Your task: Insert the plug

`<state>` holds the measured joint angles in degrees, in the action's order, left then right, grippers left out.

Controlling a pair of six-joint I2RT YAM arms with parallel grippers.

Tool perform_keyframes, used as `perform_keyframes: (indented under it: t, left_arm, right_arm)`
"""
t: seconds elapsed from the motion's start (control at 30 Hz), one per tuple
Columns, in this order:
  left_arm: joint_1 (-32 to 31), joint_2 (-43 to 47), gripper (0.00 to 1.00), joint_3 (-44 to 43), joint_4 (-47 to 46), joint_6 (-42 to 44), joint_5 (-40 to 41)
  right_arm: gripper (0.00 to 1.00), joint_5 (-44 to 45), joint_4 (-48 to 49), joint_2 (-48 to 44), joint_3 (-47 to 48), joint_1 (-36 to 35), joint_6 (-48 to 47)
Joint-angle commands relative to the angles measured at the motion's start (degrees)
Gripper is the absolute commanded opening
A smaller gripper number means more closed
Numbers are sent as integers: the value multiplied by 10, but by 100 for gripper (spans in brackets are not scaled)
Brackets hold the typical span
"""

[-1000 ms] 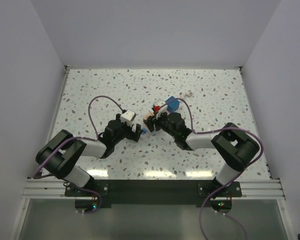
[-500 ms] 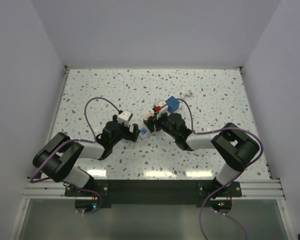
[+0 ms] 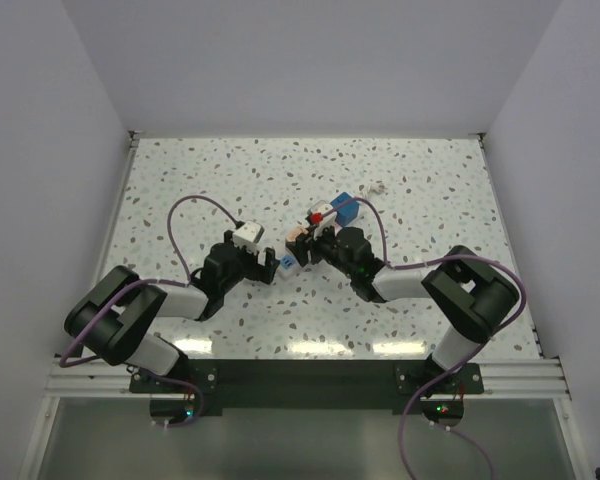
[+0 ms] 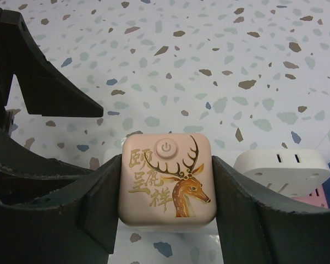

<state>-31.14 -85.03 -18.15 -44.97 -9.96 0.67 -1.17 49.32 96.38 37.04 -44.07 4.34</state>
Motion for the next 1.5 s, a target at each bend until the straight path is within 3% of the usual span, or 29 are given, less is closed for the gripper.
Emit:
perform_keyframes:
  t: [0.0, 1.47]
  left_arm:
    - [5, 11, 95, 1, -21, -6, -2]
    - [9, 18, 96, 0, -21, -2, -16]
  right_arm:
    - [0, -6, 38, -2, 6, 3, 3]
    - [0, 17, 31, 34, -44, -5, -28]
